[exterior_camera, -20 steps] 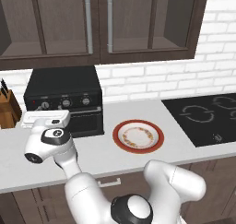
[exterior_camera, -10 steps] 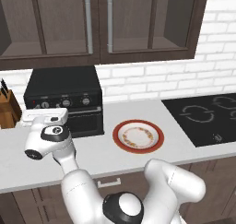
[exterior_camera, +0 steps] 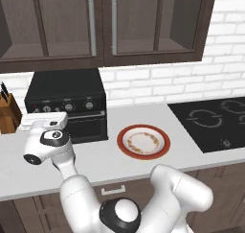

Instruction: Pick up the kebab skewer and baguette bread, and place them inside the toaster oven. Close the toaster oven door and start by setting the timer.

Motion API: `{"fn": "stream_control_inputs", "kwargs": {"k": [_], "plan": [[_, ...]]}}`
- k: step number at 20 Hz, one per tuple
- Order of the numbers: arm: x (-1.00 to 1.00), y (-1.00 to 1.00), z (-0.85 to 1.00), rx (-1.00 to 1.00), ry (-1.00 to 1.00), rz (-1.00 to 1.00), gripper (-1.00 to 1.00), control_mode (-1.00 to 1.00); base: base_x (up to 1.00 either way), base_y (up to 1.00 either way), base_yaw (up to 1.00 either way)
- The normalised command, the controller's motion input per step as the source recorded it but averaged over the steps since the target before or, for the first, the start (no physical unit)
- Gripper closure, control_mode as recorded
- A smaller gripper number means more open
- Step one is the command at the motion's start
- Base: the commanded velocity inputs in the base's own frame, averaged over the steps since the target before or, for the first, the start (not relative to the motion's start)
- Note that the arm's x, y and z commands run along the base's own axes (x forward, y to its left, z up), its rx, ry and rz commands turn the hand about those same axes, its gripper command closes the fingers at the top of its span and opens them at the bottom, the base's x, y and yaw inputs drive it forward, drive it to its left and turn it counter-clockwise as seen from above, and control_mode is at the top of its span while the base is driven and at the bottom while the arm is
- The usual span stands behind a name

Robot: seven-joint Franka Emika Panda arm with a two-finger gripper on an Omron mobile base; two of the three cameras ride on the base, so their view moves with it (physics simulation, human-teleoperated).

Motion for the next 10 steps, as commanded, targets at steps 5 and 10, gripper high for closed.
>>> {"fn": "stream_control_inputs", "kwargs": {"k": [5,10], "plan": [[0.11,0.12,-0.04,0.00,0.00,0.00,-1.00,-1.00,0.00,0.00,0.00],[0.03,0.03,-0.02,0.00,0.00,0.00,-1.00,-1.00,0.00,0.00,0.00]]}}
